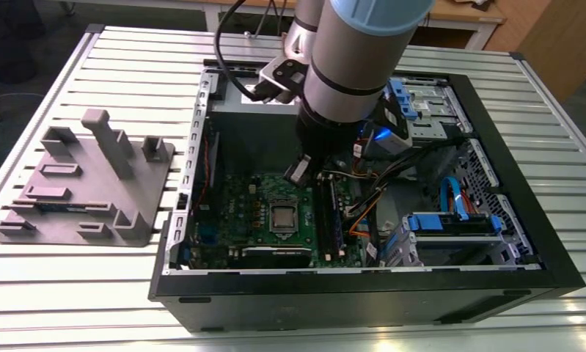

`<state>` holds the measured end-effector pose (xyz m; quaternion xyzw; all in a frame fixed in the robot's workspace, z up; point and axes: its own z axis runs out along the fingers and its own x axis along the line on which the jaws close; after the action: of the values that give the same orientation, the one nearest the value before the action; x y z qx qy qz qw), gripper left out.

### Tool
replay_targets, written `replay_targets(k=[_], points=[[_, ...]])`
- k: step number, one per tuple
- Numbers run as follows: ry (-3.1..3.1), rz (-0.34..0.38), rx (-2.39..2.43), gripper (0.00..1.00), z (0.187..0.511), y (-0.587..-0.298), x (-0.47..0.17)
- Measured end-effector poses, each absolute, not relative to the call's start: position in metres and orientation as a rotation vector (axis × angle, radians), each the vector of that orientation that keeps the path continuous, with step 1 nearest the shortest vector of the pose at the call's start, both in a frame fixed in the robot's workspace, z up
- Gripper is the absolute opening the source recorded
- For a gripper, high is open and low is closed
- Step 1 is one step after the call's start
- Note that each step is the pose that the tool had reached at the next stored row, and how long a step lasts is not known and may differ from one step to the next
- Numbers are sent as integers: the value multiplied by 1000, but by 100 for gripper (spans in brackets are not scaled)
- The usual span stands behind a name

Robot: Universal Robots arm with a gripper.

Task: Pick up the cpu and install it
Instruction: 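Close the cpu cover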

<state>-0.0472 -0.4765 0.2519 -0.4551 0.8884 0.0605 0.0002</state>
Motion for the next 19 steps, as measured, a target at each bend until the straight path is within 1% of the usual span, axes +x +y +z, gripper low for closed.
replay_targets(k=[19], points=[[2791,190,-1430,10,248,-468,-45]])
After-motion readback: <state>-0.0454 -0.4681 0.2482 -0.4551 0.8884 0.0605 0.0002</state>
